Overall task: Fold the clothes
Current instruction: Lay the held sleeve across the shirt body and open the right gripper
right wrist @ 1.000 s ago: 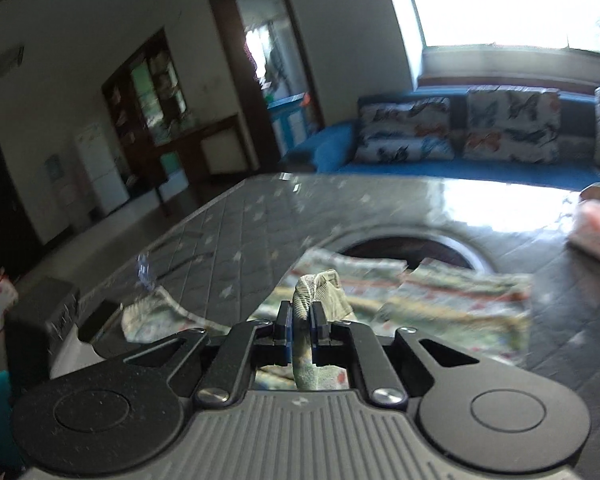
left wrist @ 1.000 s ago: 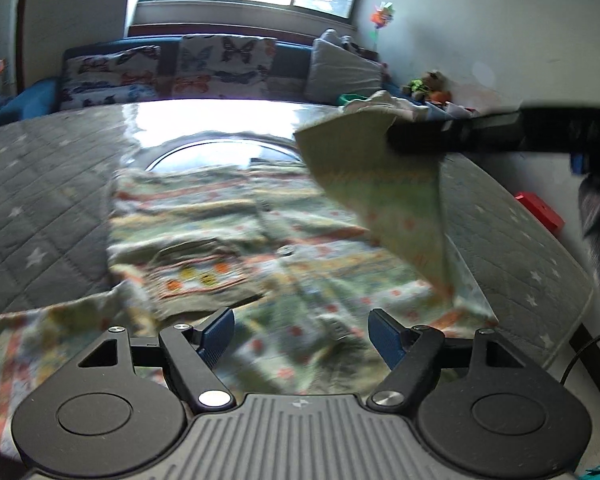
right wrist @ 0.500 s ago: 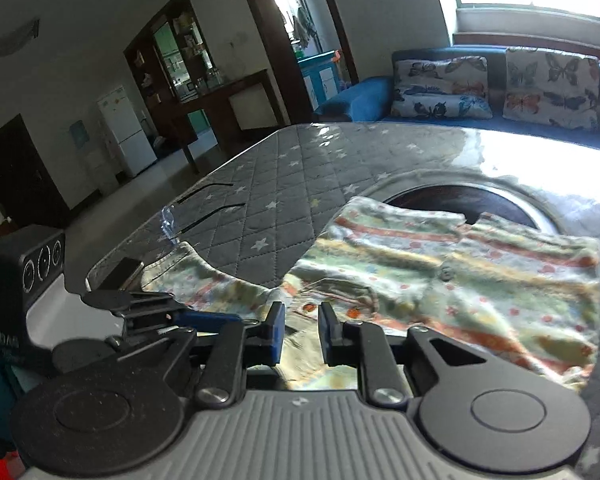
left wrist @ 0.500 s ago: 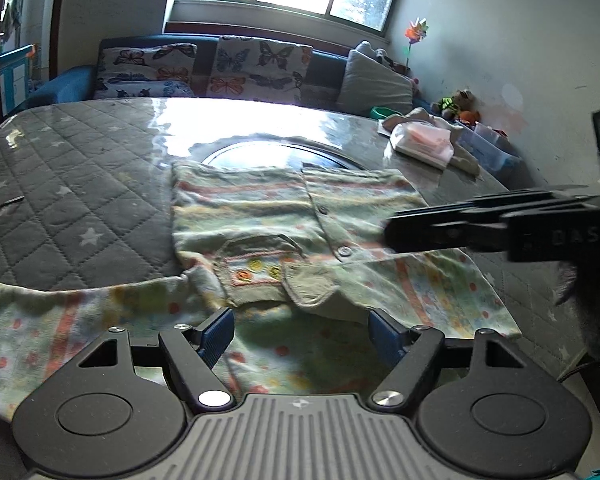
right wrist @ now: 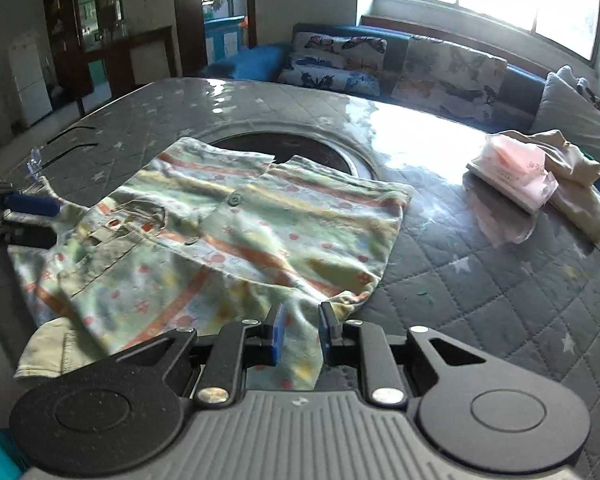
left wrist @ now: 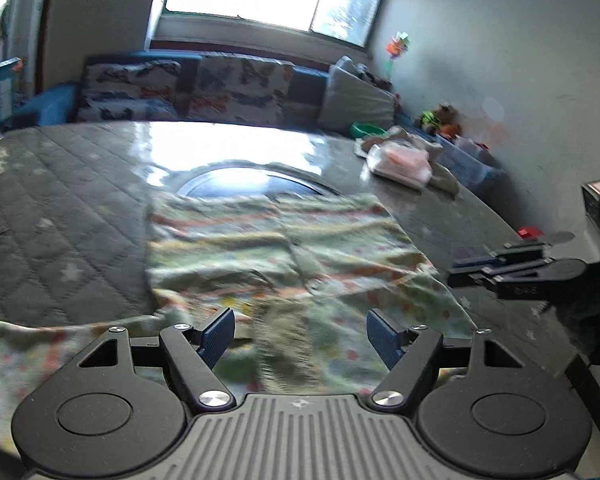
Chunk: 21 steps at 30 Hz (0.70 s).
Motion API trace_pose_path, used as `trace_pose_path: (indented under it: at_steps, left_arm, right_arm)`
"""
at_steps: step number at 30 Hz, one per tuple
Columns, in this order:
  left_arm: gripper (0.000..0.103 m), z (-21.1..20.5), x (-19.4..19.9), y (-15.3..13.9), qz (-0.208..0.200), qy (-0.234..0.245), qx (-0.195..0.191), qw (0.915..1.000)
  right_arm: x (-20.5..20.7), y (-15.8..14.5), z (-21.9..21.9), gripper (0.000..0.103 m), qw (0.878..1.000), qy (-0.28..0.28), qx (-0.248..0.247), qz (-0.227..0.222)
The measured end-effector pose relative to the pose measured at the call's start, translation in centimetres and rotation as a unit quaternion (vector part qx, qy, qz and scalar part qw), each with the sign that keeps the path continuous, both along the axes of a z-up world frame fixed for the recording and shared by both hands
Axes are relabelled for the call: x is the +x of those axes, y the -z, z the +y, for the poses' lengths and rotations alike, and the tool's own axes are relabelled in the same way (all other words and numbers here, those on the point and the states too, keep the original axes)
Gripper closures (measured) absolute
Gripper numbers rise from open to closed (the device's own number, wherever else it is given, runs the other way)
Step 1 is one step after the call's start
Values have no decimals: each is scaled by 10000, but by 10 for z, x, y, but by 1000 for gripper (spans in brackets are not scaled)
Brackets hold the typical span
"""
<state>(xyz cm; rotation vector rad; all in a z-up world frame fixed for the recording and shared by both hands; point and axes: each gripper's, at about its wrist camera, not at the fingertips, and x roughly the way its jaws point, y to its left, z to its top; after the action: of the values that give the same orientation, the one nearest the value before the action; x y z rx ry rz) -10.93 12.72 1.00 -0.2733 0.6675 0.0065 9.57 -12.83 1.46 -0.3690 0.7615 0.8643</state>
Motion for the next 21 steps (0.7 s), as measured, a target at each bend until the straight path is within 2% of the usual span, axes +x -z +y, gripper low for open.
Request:
trace_pose_path:
  at_steps: [4, 8, 10, 15, 18, 21]
  left_arm:
    - [38, -16, 18, 14, 145, 265, -59, 9995]
    - [42, -22, 29, 26, 333, 375, -89, 9987]
    - [48, -19, 29, 32, 450, 365, -93, 9983]
    - [48, -15, 30, 40, 561, 320, -151, 9978]
    - [48, -14, 29, 42, 558, 304, -165, 9978]
    - [48, -15, 28, 42, 533, 294, -162, 9980]
  right_arm:
    - [4, 11, 3, 86, 9999, -31, 106, -49]
    - [14, 30, 1, 86, 9999, 152, -47, -1]
    - [16, 33, 2, 87, 9998, 192, -87, 52]
    - [7, 19, -6, 87, 9998, 143, 89, -45]
    - [-7, 11, -6, 87, 9997, -156, 169, 16]
    - [-20, 18, -6, 87, 9990, -415, 59, 166]
